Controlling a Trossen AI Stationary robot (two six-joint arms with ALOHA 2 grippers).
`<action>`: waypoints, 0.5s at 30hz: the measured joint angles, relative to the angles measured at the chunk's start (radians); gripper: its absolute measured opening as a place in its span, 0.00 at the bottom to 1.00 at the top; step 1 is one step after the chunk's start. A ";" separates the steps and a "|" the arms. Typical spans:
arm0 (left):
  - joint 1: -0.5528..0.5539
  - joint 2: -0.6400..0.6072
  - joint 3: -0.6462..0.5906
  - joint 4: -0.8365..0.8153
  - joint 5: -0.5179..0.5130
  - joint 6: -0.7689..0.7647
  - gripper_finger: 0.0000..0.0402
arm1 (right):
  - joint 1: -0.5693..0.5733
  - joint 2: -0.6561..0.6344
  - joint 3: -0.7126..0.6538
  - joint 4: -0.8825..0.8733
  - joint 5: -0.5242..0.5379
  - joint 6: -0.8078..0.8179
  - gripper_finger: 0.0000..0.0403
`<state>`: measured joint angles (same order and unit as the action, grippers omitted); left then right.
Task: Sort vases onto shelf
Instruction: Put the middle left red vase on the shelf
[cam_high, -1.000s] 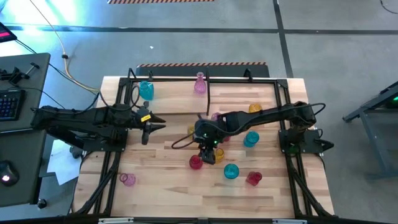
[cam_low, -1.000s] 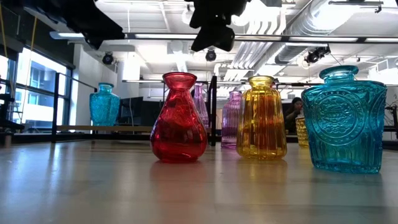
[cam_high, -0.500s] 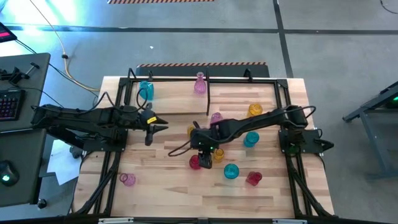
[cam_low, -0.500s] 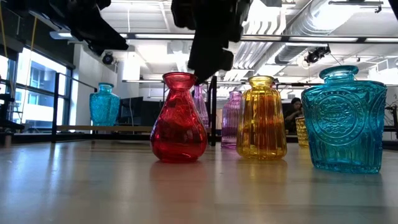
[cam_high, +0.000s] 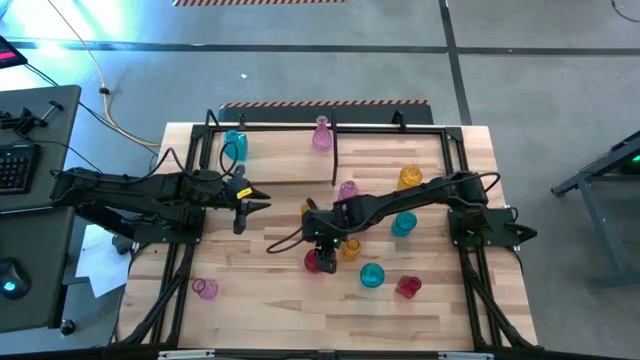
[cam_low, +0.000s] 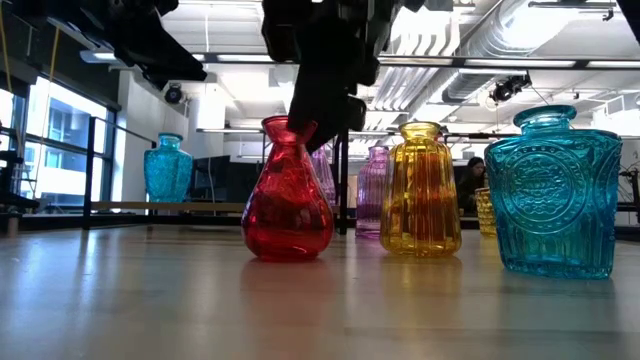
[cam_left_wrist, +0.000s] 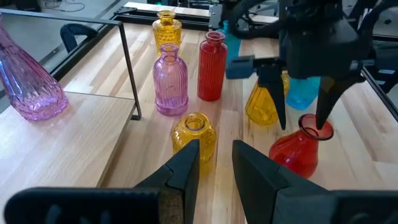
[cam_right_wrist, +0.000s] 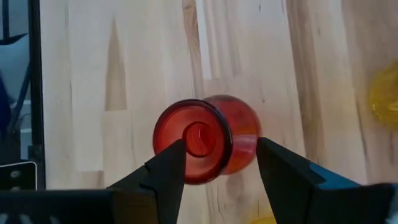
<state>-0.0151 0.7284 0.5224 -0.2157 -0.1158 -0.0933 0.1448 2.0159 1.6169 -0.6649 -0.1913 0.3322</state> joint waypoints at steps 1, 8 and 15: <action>0.000 0.000 0.000 0.001 0.000 0.000 0.21 | 0.000 0.002 0.000 -0.001 -0.002 0.000 0.44; 0.000 0.000 0.000 0.000 0.000 0.001 0.21 | -0.007 0.010 0.000 -0.003 0.023 -0.013 0.41; 0.000 0.000 0.000 0.000 0.000 0.001 0.21 | -0.007 0.009 0.000 -0.002 0.022 -0.070 0.12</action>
<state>-0.0151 0.7284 0.5224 -0.2157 -0.1154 -0.0921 0.1375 2.0247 1.6165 -0.6670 -0.1696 0.2627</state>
